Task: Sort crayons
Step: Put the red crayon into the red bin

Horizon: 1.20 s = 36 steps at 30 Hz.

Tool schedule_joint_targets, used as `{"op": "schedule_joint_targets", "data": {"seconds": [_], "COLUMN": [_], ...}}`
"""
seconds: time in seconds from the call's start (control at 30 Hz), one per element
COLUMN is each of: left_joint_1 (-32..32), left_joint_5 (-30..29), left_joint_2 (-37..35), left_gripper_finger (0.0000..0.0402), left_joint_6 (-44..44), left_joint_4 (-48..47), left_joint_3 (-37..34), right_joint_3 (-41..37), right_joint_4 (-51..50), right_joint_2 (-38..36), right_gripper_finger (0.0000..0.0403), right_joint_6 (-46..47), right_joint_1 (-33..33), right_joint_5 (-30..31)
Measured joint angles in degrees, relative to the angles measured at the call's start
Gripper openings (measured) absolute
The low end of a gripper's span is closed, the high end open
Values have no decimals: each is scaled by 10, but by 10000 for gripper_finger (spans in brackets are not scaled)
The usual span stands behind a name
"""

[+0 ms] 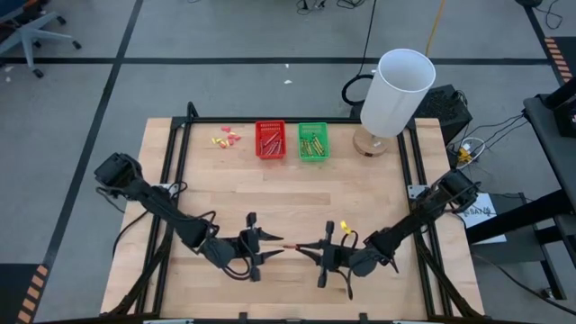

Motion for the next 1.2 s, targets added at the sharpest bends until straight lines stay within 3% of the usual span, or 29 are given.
{"op": "schedule_joint_targets", "data": {"seconds": [0.2, 0.5, 1.03, 1.2], "left_joint_1": [7, 12, 30, 34], "left_joint_5": [1, 2, 55, 62], "left_joint_2": [39, 42, 42, 42], "left_gripper_finger": [145, 145, 144, 108], "left_joint_6": [37, 56, 61, 49], "left_joint_4": [80, 148, 150, 150], "left_joint_3": [0, 0, 0, 0], "right_joint_3": [0, 0, 0, 0], "right_joint_4": [0, 0, 9, 9], "right_joint_2": [0, 0, 0, 0], "right_gripper_finger": [2, 2, 2, 2], "right_joint_6": [16, 16, 16, 16], "right_joint_1": [-6, -6, -9, -10], "right_joint_5": [0, 0, 0, 0]}}
